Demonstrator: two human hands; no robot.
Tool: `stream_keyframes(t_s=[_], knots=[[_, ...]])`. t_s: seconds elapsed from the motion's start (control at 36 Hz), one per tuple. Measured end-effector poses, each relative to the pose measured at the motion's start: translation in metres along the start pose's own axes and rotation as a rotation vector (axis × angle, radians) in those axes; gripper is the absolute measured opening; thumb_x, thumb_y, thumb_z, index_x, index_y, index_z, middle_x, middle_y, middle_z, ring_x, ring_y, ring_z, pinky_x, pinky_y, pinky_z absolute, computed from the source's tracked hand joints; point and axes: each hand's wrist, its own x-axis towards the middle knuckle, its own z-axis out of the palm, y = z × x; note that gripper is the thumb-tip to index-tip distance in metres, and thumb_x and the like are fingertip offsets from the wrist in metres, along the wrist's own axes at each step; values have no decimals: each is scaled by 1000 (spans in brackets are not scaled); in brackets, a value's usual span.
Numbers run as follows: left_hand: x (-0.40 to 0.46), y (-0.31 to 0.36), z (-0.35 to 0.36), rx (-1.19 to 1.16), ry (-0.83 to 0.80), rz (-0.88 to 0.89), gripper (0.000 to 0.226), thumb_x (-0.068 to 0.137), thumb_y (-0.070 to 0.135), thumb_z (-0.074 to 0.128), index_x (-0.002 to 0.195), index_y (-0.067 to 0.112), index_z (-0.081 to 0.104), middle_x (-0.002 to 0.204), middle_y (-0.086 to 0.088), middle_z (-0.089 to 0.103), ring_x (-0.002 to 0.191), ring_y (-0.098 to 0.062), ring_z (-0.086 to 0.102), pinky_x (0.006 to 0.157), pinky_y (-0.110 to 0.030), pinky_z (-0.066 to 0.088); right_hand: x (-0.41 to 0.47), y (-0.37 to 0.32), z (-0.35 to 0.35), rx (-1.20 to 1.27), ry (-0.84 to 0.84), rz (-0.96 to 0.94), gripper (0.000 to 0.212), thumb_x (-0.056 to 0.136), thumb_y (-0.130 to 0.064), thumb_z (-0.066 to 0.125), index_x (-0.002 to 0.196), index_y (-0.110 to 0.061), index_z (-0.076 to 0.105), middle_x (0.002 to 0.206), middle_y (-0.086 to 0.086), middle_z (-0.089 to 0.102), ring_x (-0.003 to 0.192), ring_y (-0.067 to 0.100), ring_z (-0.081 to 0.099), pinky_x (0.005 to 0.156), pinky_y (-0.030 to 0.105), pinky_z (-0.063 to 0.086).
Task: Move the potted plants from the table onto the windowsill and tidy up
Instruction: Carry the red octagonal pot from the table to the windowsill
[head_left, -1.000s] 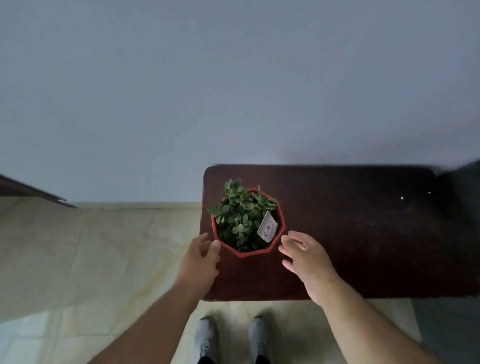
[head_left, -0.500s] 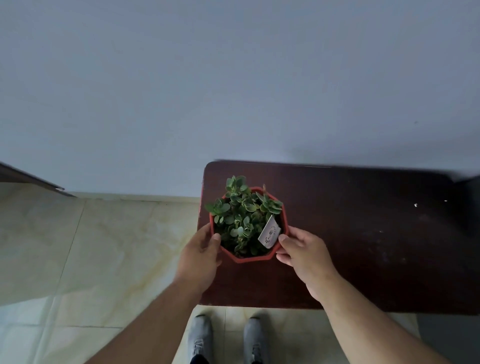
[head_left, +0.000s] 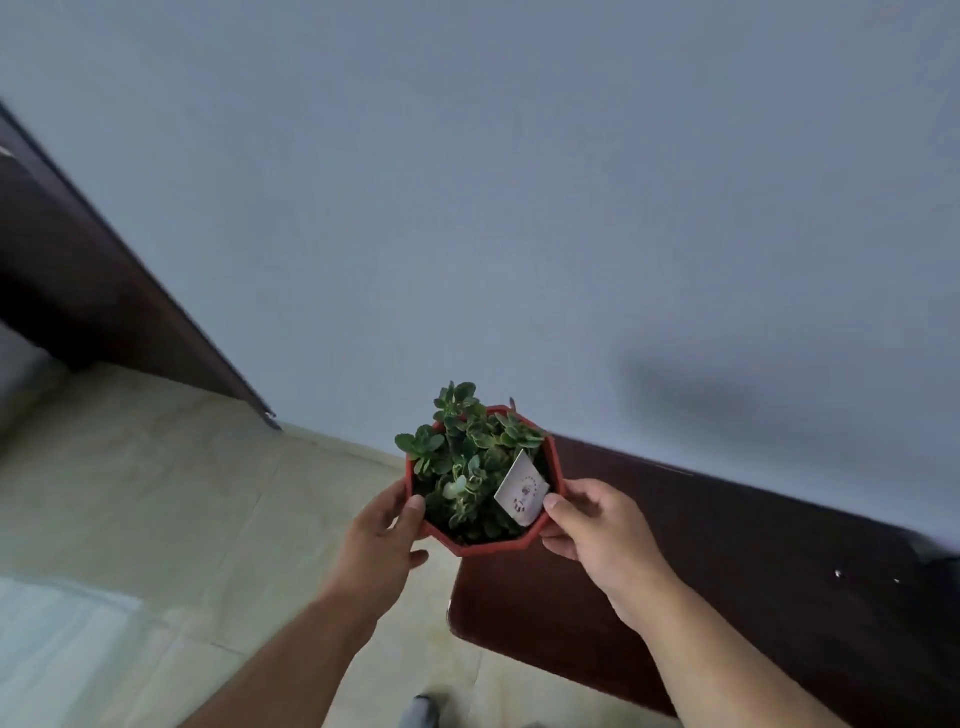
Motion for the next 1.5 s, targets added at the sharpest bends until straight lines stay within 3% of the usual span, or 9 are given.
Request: stream_keyframes(t_s=[0.22,0.44,0.53,0.78,0.97,1.19,1.5], knots=[[-82,32,-105,-99,226,81,26,106,30,46,123,41,63,109,9,77,102,-10,71,88,-36,57,-43,-65,94,-111,-273,-111,13,94,-21,72,102,-11,72,102,9,77,90,19,78,83,36,64],[-150,22,-225,-230,456,109,28,105,32,47,126,42,62,109,7,76,106,-14,69,93,-40,56,-86,-99,230,-230,-482,-209,14,95,-19,71,101,-6,70,104,10,76,89,18,78,76,30,63],[-172,9,-275,-294,551,107,26,104,30,49,120,45,64,108,5,77,103,-16,69,88,-36,57,-104,-101,291,-271,-539,-217,13,95,-17,70,101,-5,70,102,11,77,89,20,78,76,31,63],[-235,-52,-428,-471,769,88,27,103,27,52,126,34,65,103,0,76,92,-15,67,76,-31,53,-170,-79,472,-386,-756,-236,8,96,-13,68,99,-6,71,103,15,78,87,18,77,68,24,60],[-281,-86,-521,-522,935,88,29,103,29,51,129,32,64,108,-1,75,94,-14,66,79,-33,54,-213,-58,592,-416,-936,-208,16,95,-16,70,109,-9,71,108,11,78,92,17,78,78,31,58],[-280,-110,-605,-599,1036,98,25,105,28,48,120,38,64,103,9,74,84,-1,64,79,-30,52,-225,-46,700,-472,-1027,-181,17,95,-19,70,105,-6,68,107,12,77,98,22,76,79,33,57],[-229,-121,-727,-627,1213,-7,26,103,26,52,125,32,64,101,-2,72,91,-17,62,82,-39,54,-194,-68,863,-510,-1161,-170,28,88,-30,78,103,-8,70,105,13,78,93,20,76,76,28,56]])
